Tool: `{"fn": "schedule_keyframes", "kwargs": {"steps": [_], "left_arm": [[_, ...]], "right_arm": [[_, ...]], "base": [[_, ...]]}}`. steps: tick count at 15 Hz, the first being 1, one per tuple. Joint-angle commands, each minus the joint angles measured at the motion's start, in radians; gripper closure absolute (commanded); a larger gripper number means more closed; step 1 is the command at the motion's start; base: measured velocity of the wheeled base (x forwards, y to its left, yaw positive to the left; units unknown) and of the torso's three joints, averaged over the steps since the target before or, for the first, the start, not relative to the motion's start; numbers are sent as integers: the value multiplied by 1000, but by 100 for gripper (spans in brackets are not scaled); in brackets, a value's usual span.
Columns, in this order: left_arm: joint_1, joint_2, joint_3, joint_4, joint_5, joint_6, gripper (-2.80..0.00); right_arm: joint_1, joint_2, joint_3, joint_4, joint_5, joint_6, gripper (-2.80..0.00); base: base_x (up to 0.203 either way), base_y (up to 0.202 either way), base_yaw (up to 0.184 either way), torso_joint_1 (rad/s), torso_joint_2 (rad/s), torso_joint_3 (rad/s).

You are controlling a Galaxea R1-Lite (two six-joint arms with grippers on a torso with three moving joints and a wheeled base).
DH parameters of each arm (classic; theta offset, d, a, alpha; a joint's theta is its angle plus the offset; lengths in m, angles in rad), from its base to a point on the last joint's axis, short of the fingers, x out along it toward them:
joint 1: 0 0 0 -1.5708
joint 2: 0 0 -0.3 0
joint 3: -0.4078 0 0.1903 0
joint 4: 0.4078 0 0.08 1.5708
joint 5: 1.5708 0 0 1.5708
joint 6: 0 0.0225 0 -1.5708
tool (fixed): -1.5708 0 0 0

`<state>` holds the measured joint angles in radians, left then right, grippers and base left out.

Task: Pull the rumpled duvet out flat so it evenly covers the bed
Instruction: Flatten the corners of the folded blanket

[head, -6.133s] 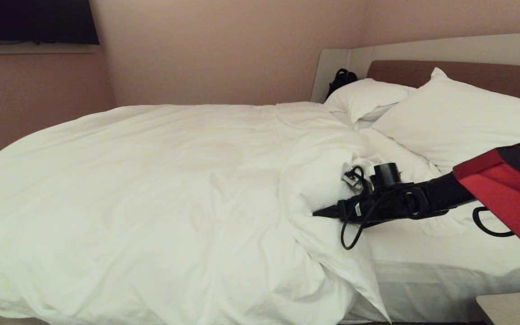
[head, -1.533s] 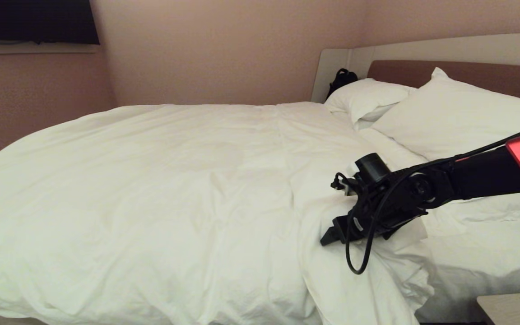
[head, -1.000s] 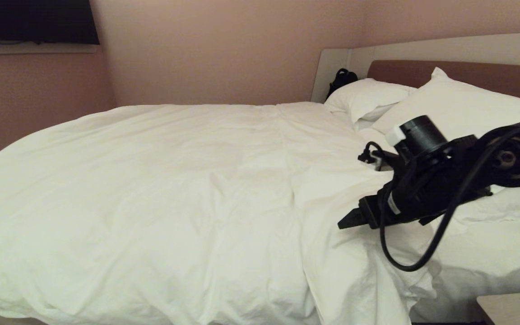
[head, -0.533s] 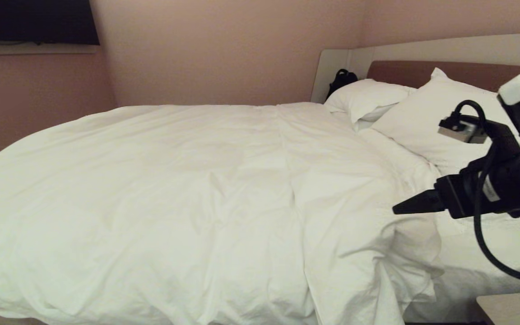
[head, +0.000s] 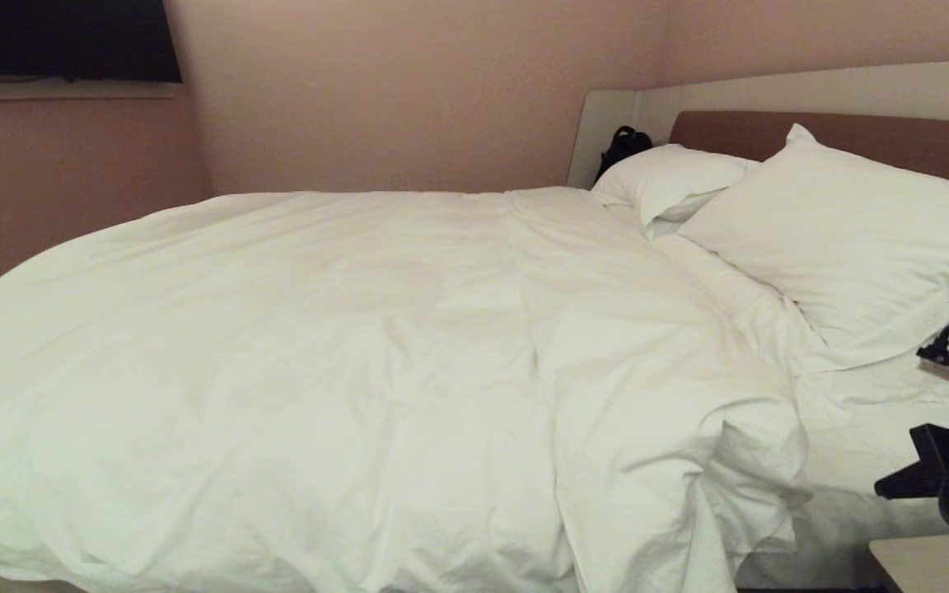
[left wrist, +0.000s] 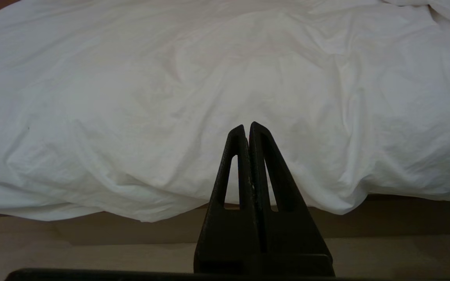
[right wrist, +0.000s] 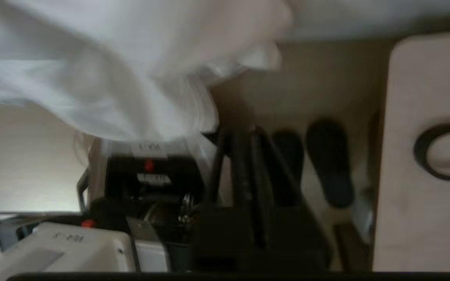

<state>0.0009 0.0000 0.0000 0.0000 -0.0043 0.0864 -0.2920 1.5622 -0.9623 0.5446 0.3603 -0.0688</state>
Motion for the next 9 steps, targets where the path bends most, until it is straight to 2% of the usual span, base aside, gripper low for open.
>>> {"fn": "schedule_keyframes", "kwargs": {"steps": [1,4,6,8,9], "left_arm": [[1,1,0,0,0,1,0],[1,0,0,0,0,0,0],[1,0,0,0,0,1,0],[1,0,0,0,0,1,0],[1,0,0,0,0,0,0]], "right_arm": [[-104,152,51,-349,518,-360,0],[-204,285,68,-404,645,-501,0],[-219,332,70,-408,662,-563,0],[-221,388,57,-417,666,-573,0],[-222,411,39,-418,667,-575,-280]], "base": [[0,0,0,0,0,0],[0,0,0,0,0,0],[0,0,0,0,0,0],[0,0,0,0,0,0],[0,0,0,0,0,0]]}}
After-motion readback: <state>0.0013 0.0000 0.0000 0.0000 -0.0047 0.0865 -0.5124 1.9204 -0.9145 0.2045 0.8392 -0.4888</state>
